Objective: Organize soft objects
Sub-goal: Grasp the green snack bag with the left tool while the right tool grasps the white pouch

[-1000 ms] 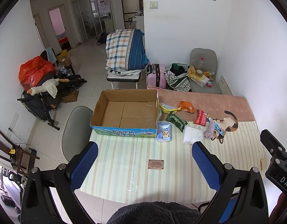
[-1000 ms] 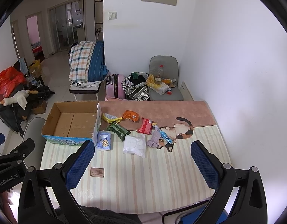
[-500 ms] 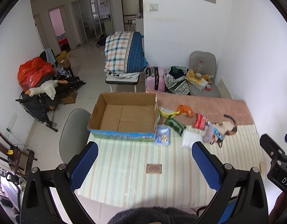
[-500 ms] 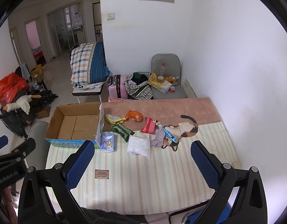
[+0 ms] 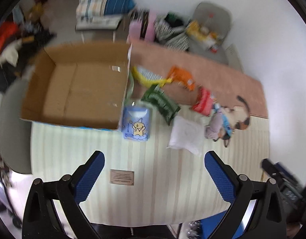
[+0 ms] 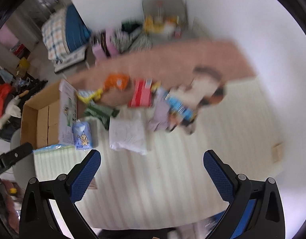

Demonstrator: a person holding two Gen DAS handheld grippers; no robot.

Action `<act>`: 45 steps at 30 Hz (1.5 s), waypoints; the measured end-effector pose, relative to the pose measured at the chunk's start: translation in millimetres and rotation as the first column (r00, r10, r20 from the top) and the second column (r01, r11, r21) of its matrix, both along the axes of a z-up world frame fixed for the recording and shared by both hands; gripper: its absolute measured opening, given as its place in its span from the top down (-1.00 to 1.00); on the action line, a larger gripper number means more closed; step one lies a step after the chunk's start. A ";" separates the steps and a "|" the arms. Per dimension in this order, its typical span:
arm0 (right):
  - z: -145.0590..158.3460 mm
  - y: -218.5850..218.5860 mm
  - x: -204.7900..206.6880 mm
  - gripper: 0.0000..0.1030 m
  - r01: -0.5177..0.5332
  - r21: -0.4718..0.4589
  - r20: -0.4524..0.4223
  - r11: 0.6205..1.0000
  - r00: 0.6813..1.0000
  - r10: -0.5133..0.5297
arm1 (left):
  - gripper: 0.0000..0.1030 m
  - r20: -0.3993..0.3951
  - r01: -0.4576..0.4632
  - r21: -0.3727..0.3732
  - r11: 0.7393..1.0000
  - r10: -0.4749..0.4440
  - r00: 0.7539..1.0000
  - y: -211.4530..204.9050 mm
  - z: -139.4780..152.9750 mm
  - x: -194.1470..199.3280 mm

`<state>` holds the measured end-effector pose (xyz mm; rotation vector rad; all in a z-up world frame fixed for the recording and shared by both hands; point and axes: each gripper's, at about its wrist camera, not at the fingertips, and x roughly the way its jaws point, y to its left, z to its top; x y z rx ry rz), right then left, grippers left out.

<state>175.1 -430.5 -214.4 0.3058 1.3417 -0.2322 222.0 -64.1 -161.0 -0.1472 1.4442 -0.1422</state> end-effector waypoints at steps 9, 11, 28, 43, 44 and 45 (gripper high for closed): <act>-206.9 4.5 57.5 -1.00 0.392 0.343 -0.348 0.854 0.897 -0.272 | -0.94 -0.100 -0.027 0.125 0.992 0.040 0.994 -3.1 -88.3 26.8; -225.4 15.8 74.6 -1.00 0.384 0.314 -0.361 0.868 0.894 -0.265 | -0.94 -0.099 -0.026 0.147 0.989 0.041 0.994 -1.7 -95.1 29.4; -176.6 -0.5 16.9 -1.00 0.139 0.067 -0.325 0.988 0.939 -0.110 | -0.94 -0.201 0.055 0.082 0.995 -0.038 0.979 -15.6 -130.6 30.6; -231.0 22.2 -4.3 -0.69 0.242 0.081 -0.409 0.967 0.893 -0.189 | -0.94 -0.295 -0.050 -0.095 0.994 0.020 0.955 -35.9 -156.6 68.9; -227.4 25.1 -4.8 -0.68 0.150 0.047 -0.414 0.988 0.903 -0.118 | -0.94 -0.309 -0.080 -0.110 0.991 0.043 0.950 -41.1 -163.2 75.1; -224.6 27.3 -5.9 -0.66 0.076 0.017 -0.420 0.997 0.905 -0.062 | -0.89 -0.323 -0.106 -0.112 0.988 0.064 0.944 -45.4 -169.5 80.8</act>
